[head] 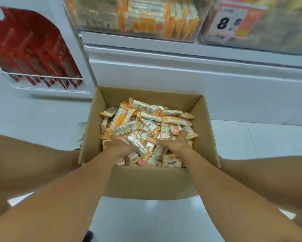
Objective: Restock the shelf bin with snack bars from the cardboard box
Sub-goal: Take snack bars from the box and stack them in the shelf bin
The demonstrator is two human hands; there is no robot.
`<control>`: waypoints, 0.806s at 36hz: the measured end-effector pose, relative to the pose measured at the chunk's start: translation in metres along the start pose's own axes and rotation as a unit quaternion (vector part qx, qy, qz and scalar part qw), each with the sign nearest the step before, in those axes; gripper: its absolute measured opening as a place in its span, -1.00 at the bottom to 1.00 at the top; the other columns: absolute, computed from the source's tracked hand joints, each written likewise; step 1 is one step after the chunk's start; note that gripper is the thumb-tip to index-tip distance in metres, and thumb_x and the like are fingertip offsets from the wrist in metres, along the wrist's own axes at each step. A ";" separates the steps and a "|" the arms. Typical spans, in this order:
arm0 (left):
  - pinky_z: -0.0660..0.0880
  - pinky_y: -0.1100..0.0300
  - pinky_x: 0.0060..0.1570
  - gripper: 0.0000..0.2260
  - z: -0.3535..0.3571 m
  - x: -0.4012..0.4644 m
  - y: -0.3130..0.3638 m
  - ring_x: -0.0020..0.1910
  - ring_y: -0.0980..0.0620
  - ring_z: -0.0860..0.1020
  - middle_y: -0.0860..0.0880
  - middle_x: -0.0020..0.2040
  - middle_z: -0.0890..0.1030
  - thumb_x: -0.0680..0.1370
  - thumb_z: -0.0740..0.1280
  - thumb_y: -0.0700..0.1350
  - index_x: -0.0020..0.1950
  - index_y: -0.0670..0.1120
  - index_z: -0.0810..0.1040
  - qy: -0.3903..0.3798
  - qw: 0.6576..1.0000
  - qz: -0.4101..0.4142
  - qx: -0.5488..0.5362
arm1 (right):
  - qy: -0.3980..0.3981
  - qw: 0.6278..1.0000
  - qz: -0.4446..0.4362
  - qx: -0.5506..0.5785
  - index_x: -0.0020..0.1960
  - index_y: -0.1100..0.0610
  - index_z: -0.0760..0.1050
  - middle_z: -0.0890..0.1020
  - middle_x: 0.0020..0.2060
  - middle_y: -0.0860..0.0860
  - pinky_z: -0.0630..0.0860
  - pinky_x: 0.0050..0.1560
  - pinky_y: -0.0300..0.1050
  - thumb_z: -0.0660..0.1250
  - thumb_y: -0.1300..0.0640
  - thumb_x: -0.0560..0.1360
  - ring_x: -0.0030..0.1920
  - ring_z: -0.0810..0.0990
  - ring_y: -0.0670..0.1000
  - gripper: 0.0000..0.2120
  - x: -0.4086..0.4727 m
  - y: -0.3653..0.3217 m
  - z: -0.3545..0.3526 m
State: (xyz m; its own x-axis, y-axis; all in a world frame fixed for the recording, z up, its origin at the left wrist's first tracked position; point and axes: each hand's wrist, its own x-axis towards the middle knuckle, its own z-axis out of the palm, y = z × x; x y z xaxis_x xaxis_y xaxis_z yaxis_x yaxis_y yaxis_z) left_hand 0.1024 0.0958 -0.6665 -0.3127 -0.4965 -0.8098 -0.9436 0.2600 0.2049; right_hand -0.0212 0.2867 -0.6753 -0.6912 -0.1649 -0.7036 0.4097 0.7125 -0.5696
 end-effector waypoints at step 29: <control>0.55 -0.08 0.19 -0.53 0.019 -0.007 0.022 0.13 -0.18 0.58 -0.10 0.17 0.52 0.60 0.34 0.14 0.38 -0.12 0.38 -0.108 0.903 0.012 -0.416 | -0.037 0.975 0.036 0.216 0.29 0.30 0.41 0.56 0.18 0.24 0.69 -0.11 0.11 0.36 0.19 0.60 0.00 0.69 0.21 -0.67 -0.023 -0.072 -0.011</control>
State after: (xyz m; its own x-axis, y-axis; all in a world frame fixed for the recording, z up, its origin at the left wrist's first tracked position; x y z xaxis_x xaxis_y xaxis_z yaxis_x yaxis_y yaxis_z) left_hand 0.0859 0.1207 -0.6662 -0.3906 -0.3034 -0.8691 -0.7195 -0.4883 0.4938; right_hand -0.0417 0.2468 -0.6129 -0.6135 -0.1853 -0.7676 0.6784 0.3738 -0.6325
